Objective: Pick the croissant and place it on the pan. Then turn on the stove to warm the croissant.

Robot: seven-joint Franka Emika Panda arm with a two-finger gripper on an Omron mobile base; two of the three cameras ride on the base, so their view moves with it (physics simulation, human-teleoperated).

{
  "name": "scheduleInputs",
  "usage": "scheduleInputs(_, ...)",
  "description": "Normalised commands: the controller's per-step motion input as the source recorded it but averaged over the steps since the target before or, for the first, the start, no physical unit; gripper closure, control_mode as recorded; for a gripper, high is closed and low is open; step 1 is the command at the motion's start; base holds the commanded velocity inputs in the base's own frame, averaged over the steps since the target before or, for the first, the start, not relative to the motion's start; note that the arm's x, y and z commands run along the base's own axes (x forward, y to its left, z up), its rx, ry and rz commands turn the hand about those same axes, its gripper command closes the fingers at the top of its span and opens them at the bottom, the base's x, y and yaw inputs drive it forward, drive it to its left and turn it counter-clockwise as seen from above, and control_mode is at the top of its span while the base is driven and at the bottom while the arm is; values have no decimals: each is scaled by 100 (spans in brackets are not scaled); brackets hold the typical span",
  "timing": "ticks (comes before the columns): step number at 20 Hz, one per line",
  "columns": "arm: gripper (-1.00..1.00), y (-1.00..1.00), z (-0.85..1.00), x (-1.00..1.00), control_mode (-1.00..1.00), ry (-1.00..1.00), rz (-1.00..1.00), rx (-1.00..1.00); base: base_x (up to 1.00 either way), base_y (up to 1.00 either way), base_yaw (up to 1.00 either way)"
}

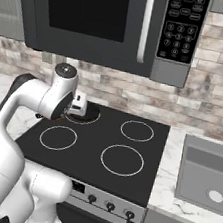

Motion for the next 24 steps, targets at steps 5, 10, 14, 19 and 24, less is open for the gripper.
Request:
scheduleInputs(5, 100, 9, -11, 14, -100, -3, -1, 0, 0, 0, 0)
scheduleInputs(10, 100, 0, -14, 8, -100, -7, -2, 0, 0, 0, 0)
scheduleInputs(14, 100, 0, -15, 9, -100, -4, -3, 0, 0, 0, 0)
scheduleInputs(19, 100, 0, -12, 5, -100, -1, -3, 0, 0, 0, 0)
scheduleInputs(24, 100, 0, -7, 8, -100, 0, -4, 0, 0, 0, 0)
